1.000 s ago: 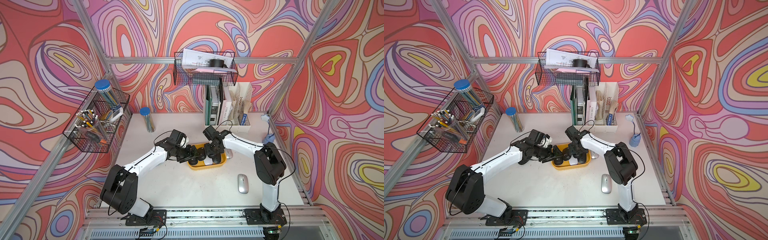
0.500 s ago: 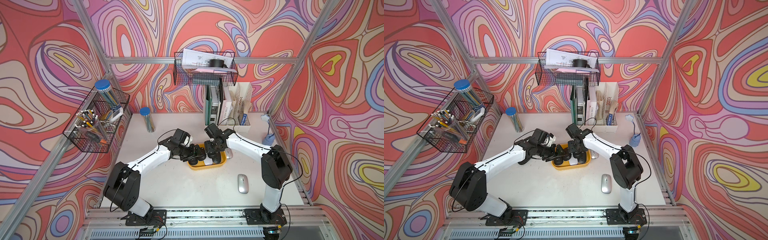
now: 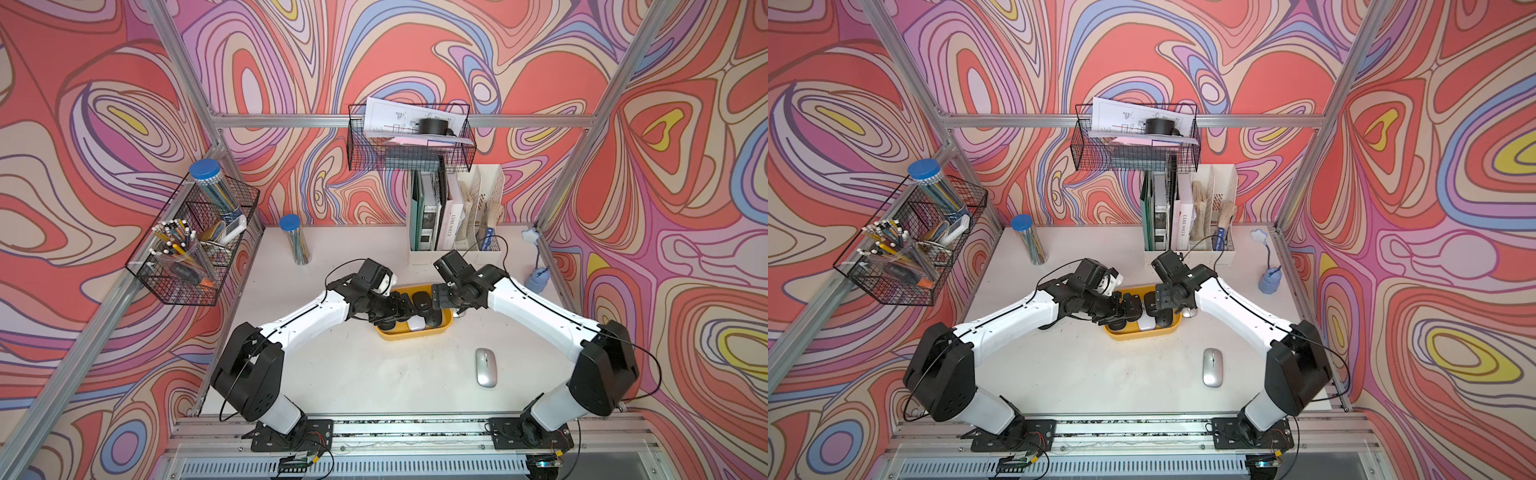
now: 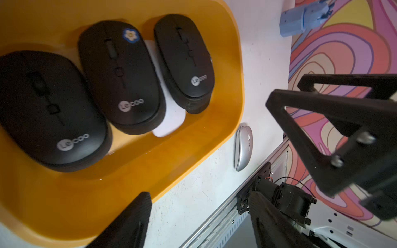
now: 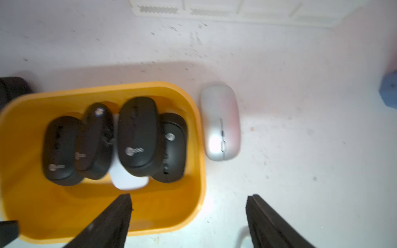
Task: Put the mouse in the storage box
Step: Place the mouse in the storage box, then pick up the mouse from the center of the board.
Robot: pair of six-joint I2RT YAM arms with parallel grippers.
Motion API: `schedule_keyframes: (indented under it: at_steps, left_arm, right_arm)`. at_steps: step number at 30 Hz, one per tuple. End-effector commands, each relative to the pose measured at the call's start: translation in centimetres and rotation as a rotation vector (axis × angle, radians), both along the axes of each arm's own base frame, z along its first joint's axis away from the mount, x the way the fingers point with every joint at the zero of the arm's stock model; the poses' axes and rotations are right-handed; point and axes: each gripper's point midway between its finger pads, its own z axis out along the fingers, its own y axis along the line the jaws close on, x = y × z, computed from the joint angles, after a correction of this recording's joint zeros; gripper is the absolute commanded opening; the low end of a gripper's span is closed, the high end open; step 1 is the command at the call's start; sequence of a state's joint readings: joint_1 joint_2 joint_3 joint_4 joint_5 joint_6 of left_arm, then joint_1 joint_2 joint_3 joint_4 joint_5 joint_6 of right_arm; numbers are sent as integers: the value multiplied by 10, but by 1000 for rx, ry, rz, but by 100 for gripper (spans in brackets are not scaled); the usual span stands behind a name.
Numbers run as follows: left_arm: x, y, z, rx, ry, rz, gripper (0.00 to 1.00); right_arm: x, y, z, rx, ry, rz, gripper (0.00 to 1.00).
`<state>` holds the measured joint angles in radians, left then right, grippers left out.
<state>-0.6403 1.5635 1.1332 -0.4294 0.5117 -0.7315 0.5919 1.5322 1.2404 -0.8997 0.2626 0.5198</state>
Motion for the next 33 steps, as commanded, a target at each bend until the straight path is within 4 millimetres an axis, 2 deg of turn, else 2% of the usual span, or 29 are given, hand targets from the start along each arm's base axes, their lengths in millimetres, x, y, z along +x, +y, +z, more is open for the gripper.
schedule_keyframes:
  at_steps: [1,5,8,13,23,28,33]
  left_arm:
    - [-14,-9,1,52,-36,-57,78]
    - [-27,-21,0,21,-35,-75,78]
    - [-35,-26,-2,14,-31,-88,78]
    - [-40,-34,-5,10,-22,-108,78]
    - [-40,-43,-8,7,-11,-131,78]
    - [-43,-44,-11,13,3,-136,78]
    - [-45,-47,-14,19,11,-140,78]
  right_arm:
    - [-33,-43,-18,-65,81,-114,87]
    - [-68,-60,-34,-45,153,-176,88]
    - [-97,-66,-56,-28,249,-219,86]
    - [-127,-69,-78,51,308,-300,86]
    - [-142,-72,-105,65,342,-338,86]
    - [-144,-77,-111,35,347,-342,87]
    - [-145,-71,-123,45,382,-315,85]
